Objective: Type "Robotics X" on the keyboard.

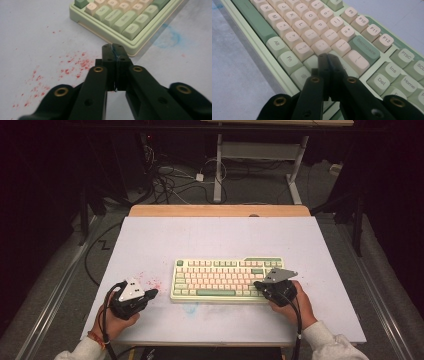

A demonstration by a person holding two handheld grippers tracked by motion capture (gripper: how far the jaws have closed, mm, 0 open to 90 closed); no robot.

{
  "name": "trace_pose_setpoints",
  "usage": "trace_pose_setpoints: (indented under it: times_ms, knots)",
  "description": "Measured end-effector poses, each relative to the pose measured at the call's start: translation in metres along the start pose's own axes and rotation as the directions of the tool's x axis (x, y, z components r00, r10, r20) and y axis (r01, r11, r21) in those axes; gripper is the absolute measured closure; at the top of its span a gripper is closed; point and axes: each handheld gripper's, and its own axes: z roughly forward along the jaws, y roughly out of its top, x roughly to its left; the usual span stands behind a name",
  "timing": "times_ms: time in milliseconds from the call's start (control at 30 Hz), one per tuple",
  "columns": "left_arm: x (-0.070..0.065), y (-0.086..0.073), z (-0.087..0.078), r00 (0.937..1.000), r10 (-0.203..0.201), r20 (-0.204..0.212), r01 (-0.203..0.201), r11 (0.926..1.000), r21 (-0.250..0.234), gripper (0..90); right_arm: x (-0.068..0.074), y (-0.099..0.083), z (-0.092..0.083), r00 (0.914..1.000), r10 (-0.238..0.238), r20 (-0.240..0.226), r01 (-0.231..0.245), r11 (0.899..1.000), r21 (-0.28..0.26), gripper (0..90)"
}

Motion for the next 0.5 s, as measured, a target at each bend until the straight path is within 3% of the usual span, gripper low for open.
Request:
trace_pose_setpoints:
  times_ms: [133,500]
  knots:
    - [0.000,0.006,-0.003,1.0000,-0.007,0.001,0.007,0.9999,-0.011,87.4,0.000,-0.001,0.000,1.0000,-0.002,0.002,0.002,1.000,-0.004,90.0]
    - [-0.003,0.026,0.008,0.9990,0.038,0.022,-0.039,0.9989,0.025,87.3,-0.001,0.000,0.001,1.0000,-0.008,0.004,0.008,1.000,0.000,90.0]
